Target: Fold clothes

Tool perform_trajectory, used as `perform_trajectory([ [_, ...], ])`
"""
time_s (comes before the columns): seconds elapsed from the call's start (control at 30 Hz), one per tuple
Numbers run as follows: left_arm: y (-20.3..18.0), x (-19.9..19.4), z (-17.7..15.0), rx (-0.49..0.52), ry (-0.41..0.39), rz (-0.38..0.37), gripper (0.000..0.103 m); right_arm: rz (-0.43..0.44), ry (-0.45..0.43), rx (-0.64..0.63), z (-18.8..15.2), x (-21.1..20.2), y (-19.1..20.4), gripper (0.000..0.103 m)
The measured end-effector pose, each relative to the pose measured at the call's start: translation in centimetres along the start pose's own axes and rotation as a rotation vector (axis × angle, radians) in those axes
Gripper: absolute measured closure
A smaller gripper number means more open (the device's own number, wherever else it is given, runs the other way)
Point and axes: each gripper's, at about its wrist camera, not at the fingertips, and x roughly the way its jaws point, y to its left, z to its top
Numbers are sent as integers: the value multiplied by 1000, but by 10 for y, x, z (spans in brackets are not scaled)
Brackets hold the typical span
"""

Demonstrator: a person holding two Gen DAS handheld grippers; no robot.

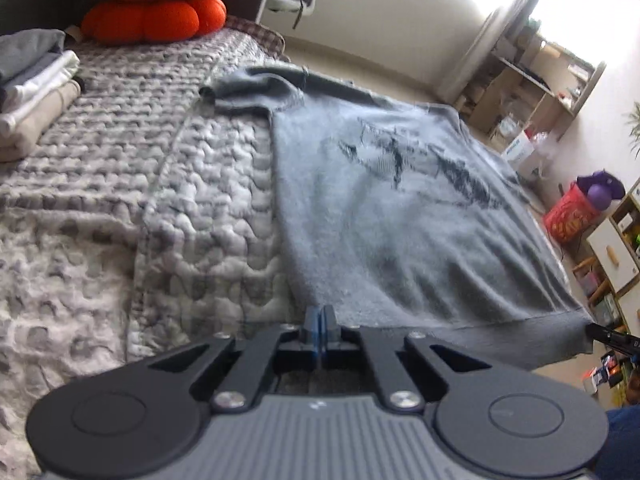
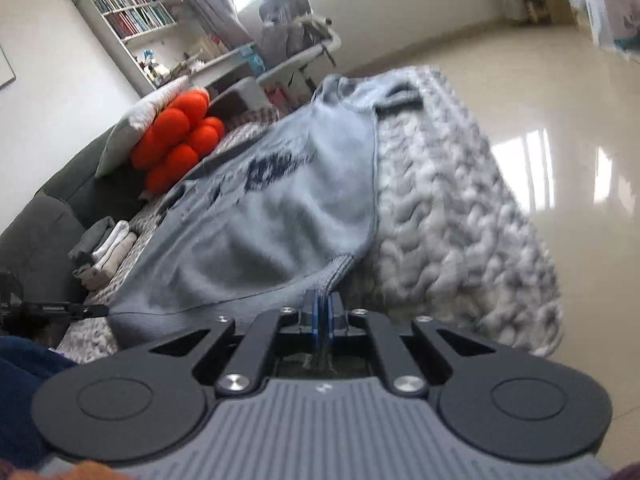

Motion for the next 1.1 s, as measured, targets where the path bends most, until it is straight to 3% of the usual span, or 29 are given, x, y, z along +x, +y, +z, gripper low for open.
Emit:
perform_trajectory([
  [0.1, 2, -4, 2, 2, -20, 6, 101, 17, 21, -15, -6, -2, -1, 98],
  [0.2, 6, -5, 5, -14, -44, 33, 99, -32, 52, -45, -7, -2, -3, 95],
  [0.27, 7, -3, 8, -24, -41, 37, 95, -38, 41, -45, -4, -2, -6, 90],
  [0.4, 5, -3, 8, -11, -38, 47, 90, -57, 26, -78, -1, -2, -3, 90],
  [0.57, 9, -8, 6, -9, -42, 72, 64, -71, 10, -82, 1, 0, -6, 90],
  [0.87, 6, -18, 6, 25, -90, 109, 52, -64, -10, -110, 7, 2, -6, 90],
  [1.1, 3, -9, 8, 37, -87, 115, 51, -61, -14, -158, 13, 10, 0, 90],
])
